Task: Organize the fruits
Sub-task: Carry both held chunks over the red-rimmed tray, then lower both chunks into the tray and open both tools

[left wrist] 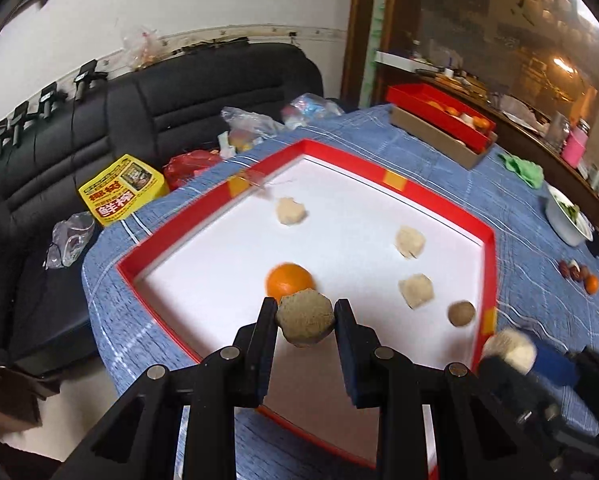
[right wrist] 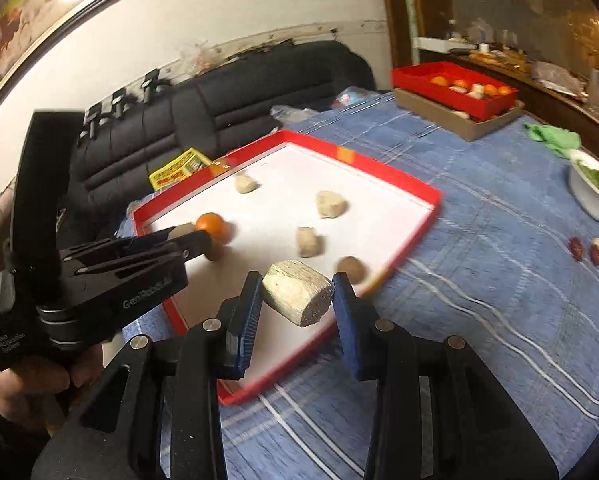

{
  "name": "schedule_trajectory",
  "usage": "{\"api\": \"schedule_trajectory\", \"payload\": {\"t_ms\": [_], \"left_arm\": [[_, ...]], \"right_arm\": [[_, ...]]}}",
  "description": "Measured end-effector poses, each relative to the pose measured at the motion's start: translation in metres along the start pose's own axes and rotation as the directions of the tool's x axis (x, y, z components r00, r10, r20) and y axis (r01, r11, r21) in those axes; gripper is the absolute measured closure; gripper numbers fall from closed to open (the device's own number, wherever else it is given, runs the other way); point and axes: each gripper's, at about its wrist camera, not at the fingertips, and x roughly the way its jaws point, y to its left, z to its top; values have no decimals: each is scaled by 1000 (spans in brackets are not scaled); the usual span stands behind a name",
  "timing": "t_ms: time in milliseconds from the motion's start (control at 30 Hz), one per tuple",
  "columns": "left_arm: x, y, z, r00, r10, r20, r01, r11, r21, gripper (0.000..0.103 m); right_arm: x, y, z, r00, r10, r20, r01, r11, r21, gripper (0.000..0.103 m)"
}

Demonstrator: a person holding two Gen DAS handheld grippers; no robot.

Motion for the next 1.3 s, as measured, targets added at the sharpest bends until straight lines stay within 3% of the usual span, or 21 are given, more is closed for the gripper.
{"api": "schedule_trajectory", "payload": {"t_ms": [467, 967, 1233, 1267, 1300], "left_arm": [[56, -18, 54, 998, 60, -25, -59, 997, 43, 76], [94, -36, 58, 993, 102, -65, -94, 989, 114, 76], [96, -30, 59, 991, 88, -105, -78, 992, 96, 75], [95, -28, 59, 989, 93, -115, -83, 993, 88, 70], [94, -26, 59, 988, 102, -119, -92, 992, 81, 56]], "right_arm": [[40, 10, -2, 998, -8, -70, 7, 1000, -22, 67], [61, 8, 0, 995, -67, -77, 62, 996, -67, 67], [64, 12, -1, 993, -90, -74, 83, 992, -94, 67], [64, 13, 0, 992, -102, -68, 95, 990, -101, 66], [63, 14, 1, 991, -120, -61, 113, 988, -109, 61]]}}
